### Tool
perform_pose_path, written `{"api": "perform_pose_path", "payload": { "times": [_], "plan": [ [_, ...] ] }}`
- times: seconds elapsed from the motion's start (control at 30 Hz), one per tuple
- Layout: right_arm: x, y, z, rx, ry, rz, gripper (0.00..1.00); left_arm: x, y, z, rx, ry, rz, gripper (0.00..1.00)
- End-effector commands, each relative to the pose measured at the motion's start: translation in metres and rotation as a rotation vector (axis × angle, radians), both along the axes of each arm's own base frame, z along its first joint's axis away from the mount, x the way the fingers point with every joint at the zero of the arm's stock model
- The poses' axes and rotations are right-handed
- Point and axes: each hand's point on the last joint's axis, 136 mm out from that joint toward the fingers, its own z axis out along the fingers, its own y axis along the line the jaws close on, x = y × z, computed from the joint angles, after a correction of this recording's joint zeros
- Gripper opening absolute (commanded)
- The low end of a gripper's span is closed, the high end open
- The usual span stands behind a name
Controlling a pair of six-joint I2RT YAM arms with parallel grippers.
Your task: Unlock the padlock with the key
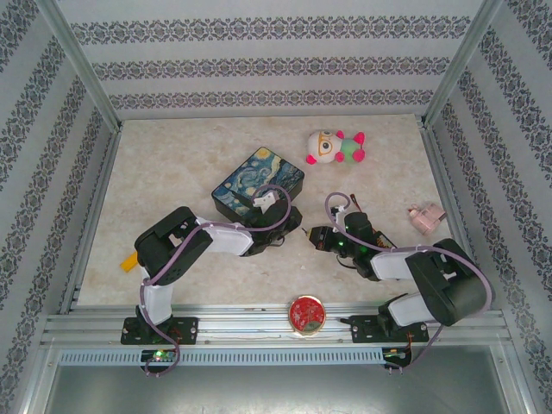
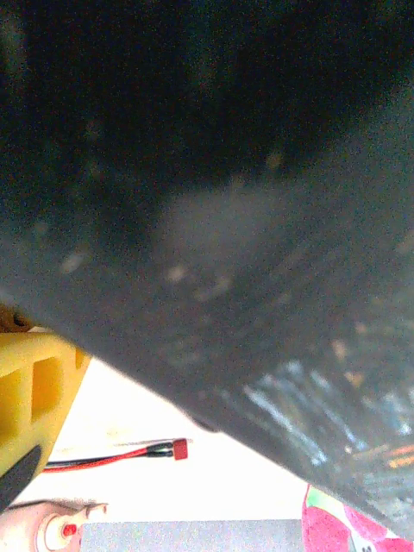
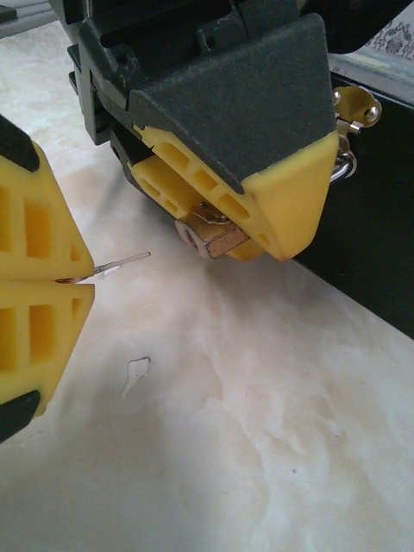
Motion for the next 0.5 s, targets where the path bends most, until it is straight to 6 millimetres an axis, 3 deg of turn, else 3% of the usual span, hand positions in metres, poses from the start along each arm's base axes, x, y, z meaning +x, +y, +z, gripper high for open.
{"api": "perform_pose_path", "payload": {
  "times": [0.0,0.47],
  "plan": [
    [0.005,0.001,0.004,0.027,-0.031,-0.024,0.00,-0.001,-0.001,-0.007,-0.086,0.041,0.020,0.21],
    [0.022,0.015,0.008,0.151,-0.040,-0.035,0.00,0.000,0.000,-0.007,-0.108,0.040,0.011,0.21]
  ]
}}
